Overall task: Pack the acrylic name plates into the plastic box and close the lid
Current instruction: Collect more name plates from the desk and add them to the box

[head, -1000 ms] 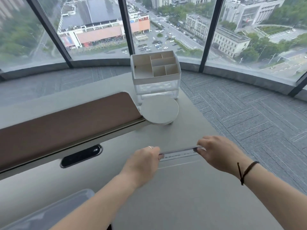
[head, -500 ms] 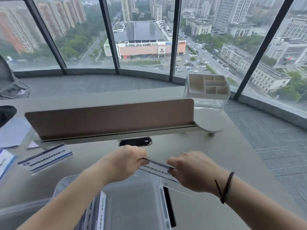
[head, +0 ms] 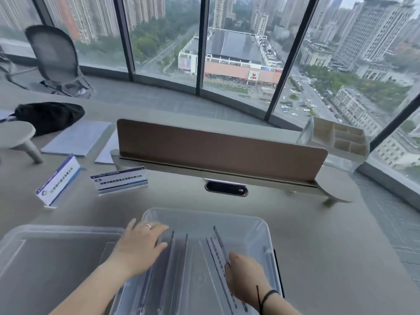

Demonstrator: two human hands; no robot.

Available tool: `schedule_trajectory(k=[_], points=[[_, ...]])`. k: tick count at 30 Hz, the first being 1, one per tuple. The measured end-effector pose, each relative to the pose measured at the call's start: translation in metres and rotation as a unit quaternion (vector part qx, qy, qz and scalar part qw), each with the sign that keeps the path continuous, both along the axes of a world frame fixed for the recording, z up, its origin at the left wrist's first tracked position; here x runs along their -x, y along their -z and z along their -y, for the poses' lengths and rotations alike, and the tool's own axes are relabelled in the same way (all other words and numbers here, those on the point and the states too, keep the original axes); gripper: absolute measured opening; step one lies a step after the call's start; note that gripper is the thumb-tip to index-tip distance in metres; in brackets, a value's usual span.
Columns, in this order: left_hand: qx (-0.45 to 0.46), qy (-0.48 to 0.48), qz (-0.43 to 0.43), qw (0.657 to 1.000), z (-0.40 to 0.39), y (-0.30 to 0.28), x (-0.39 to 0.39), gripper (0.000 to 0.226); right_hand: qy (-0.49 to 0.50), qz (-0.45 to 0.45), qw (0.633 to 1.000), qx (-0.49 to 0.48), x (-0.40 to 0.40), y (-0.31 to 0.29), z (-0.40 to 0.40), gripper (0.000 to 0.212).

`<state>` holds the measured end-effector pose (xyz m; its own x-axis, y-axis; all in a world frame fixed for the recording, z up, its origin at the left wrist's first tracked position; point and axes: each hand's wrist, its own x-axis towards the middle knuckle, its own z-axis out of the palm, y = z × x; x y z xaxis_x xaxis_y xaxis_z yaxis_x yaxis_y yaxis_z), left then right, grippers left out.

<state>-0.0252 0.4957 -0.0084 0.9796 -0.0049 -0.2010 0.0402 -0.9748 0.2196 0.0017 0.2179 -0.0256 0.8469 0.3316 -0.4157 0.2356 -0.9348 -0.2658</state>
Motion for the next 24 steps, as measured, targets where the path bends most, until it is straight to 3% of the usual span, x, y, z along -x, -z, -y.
schedule_trajectory(k=[7,14,18,24], points=[[-0.050,0.023,-0.067,0.996,-0.004,0.060,0.040,0.063,0.158,-0.075,0.985,0.003,0.017,0.042,-0.043,0.029],[-0.079,0.020,0.004,0.997,-0.002,0.073,0.041,0.059,0.173,-0.120,0.978,-0.012,0.024,0.044,-0.068,0.028],[-0.084,0.020,0.007,0.996,-0.001,0.074,0.041,0.057,0.141,-0.127,0.982,-0.013,0.026,0.040,-0.080,0.034],[-0.081,0.019,0.005,0.997,-0.001,0.082,0.041,0.054,0.187,-0.130,0.974,-0.013,0.031,0.049,-0.098,0.027]])
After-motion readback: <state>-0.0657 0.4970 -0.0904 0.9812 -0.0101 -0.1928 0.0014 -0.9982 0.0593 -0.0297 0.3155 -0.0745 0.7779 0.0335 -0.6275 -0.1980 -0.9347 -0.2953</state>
